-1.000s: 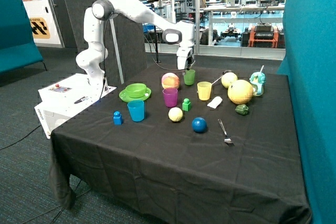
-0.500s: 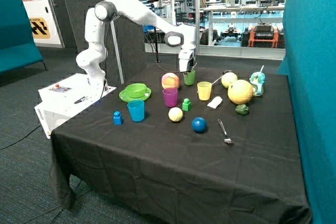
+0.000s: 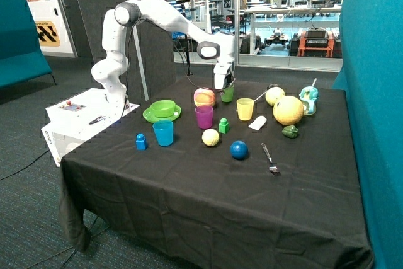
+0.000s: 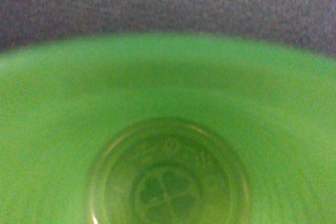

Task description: Place the bowl on the plate and the cup in the bowl matching the color

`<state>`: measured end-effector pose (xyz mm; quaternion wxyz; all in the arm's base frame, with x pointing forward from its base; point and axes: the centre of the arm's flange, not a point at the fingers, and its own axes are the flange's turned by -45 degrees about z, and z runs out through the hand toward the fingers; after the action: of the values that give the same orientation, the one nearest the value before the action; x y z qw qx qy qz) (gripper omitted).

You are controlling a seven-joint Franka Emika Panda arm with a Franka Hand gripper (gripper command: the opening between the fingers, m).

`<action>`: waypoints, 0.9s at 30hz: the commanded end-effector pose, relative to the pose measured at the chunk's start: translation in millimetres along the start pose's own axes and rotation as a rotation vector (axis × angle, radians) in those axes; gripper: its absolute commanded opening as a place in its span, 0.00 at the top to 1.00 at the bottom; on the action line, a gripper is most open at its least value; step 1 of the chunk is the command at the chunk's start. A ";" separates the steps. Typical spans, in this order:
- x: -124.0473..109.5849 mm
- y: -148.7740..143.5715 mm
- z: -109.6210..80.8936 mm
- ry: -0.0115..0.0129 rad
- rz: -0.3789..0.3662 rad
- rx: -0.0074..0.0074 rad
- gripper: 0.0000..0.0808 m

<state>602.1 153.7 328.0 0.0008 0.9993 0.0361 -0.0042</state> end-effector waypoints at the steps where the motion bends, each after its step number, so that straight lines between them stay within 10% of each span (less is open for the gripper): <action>1: -6.5 -0.2 4.2 0.0085 0.011 0.0014 1.00; 27: -9.4 2.0 5.4 0.0085 0.008 0.0014 1.00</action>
<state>593.3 153.0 324.9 0.0002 0.9995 0.0308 0.0007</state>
